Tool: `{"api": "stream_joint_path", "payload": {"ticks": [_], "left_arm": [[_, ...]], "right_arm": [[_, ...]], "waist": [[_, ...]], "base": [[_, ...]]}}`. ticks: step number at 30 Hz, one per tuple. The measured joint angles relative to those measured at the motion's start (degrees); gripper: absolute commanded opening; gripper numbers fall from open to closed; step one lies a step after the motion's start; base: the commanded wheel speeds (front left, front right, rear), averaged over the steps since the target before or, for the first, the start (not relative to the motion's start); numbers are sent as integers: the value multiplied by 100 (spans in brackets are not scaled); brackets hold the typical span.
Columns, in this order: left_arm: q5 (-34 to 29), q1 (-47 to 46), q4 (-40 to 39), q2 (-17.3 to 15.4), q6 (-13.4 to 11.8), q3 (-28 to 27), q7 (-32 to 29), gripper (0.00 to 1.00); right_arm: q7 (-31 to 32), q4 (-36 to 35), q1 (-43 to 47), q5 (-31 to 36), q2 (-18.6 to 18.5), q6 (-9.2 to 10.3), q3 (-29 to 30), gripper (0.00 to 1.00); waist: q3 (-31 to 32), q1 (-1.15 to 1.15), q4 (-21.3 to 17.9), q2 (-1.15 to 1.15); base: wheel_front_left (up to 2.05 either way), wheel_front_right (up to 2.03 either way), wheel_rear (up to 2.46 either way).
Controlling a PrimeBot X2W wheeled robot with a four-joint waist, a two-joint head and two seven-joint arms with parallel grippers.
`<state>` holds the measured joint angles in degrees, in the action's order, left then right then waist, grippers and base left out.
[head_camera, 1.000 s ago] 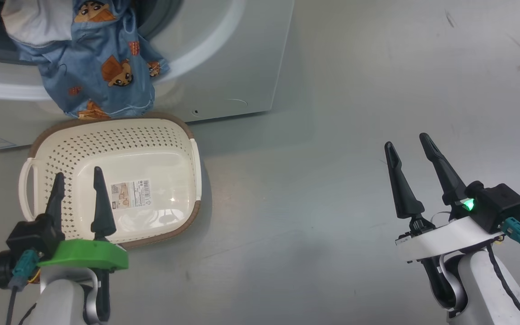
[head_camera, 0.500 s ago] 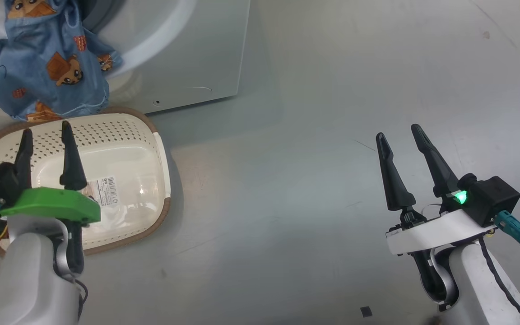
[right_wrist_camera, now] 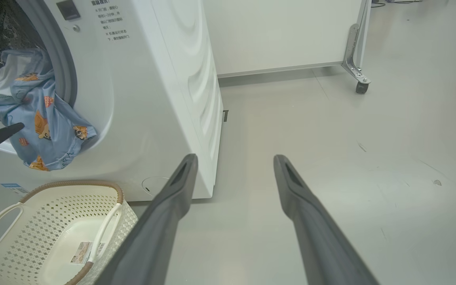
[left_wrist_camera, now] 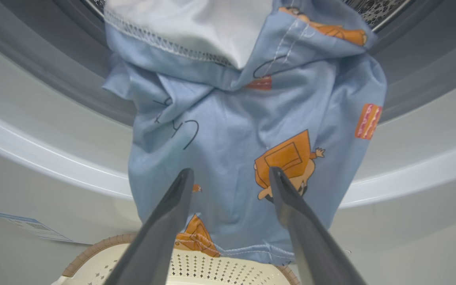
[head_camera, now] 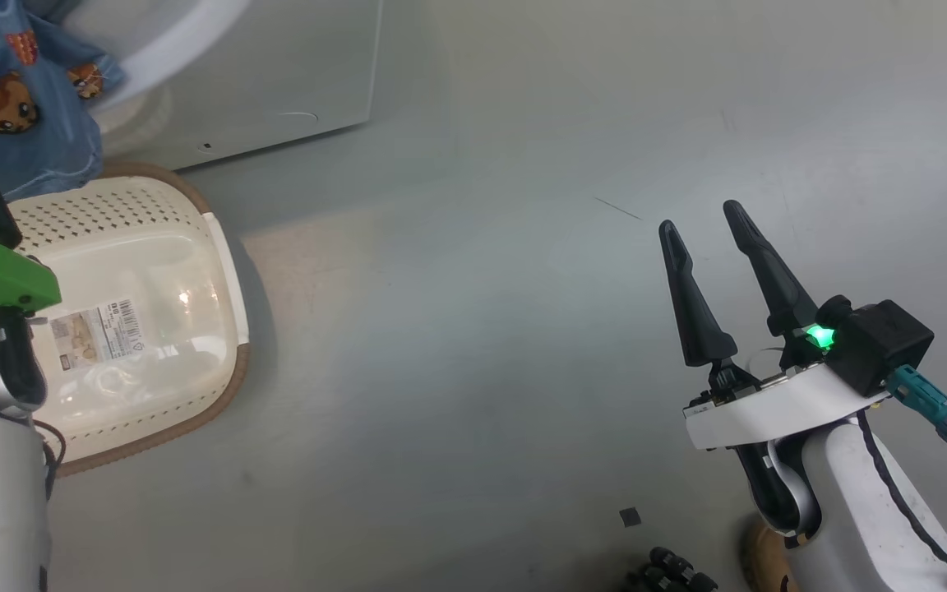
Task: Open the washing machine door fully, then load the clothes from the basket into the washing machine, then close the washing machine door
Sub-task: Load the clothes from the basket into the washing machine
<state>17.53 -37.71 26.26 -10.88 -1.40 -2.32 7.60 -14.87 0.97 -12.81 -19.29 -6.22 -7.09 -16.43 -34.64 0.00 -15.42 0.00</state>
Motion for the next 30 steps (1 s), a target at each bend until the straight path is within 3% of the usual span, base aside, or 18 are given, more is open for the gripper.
{"api": "stream_joint_path", "payload": {"ticks": [14, 30], "left_arm": [[33, -645, 623, -90, 133, 2, 209, 100], [31, -1148, 1031, -102, 114, -135, 563, 100]], "right_arm": [[0, -25, -203, -4, 83, 0, 47, 100], [0, -18, -306, -4, 107, 0, 40, 100]], "waist": [[-552, 0, -482, 0], [-673, 0, -457, 0]], "base": [[0, 0, 0], [0, 0, 0]]}}
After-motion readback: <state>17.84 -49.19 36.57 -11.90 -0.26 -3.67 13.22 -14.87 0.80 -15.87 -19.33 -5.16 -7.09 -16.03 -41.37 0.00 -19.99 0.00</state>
